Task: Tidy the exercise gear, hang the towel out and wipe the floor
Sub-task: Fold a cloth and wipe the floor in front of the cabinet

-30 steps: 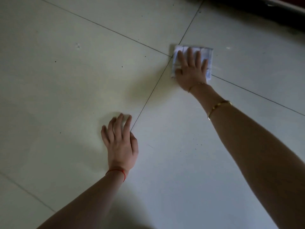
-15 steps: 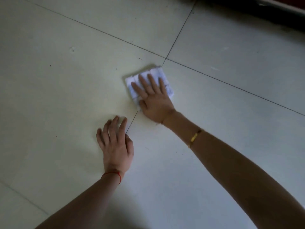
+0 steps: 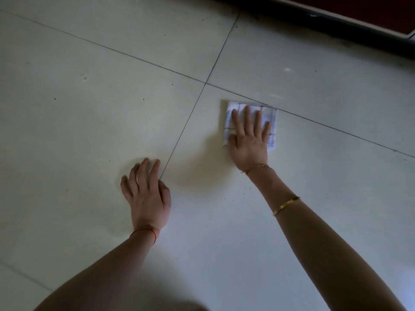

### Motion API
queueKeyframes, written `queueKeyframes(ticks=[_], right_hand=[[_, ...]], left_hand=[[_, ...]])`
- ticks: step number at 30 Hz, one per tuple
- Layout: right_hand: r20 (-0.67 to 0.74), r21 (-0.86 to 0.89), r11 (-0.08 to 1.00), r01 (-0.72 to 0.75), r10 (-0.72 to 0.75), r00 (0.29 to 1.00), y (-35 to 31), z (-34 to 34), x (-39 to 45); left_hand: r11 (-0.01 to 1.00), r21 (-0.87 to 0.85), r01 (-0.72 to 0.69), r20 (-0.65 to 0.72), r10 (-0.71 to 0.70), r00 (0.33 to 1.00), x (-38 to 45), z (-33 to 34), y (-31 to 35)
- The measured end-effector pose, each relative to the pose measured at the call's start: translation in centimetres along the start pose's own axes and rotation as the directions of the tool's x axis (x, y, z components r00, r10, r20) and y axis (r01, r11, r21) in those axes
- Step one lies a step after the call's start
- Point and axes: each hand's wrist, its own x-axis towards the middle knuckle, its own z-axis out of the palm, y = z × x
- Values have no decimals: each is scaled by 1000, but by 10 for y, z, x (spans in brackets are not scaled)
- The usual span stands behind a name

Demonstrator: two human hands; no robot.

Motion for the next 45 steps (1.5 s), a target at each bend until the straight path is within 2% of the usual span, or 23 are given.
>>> queueKeyframes(ticks=[6, 10, 16, 21, 25, 28, 33, 37, 41, 45], right_hand=[[37, 24, 946, 324, -324, 945, -46, 27, -99], [82, 9, 924, 383, -382, 920, -54, 30, -156], [44, 19, 959, 282, -283, 958, -16, 14, -189], [11, 20, 1000, 14, -14, 1000, 33, -2, -175], [43, 20, 984, -179, 178, 983, 40, -10, -151], [52, 26, 982, -187, 185, 981, 28, -9, -151], [43, 54, 999, 2, -4, 999, 11, 3, -194], [27, 22, 998, 53, -53, 998, 13, 9, -241], [-13, 22, 999, -41, 41, 999, 45, -2, -270], [-26, 21, 955, -294, 295, 955, 84, -15, -277]], left_hand=[[1000, 5, -25, -28, 25, 999, -2, 1, -2], [999, 17, -35, -28, 36, 999, -4, 3, -4], [997, 64, -53, -27, 55, 998, -5, 6, -5], [997, 78, -18, 25, 16, 1000, -7, 7, 4], [996, 61, -65, 33, 63, 997, -9, 2, 14], [992, 25, -121, 64, 120, 991, -14, -5, 33], [955, -32, -296, 94, 298, 950, -23, -6, 69], [932, -54, -359, 127, 363, 923, -29, -3, 90], [898, -58, -437, 160, 440, 884, -36, 0, 108], [876, -78, -475, 161, 482, 861, -41, 4, 124]])
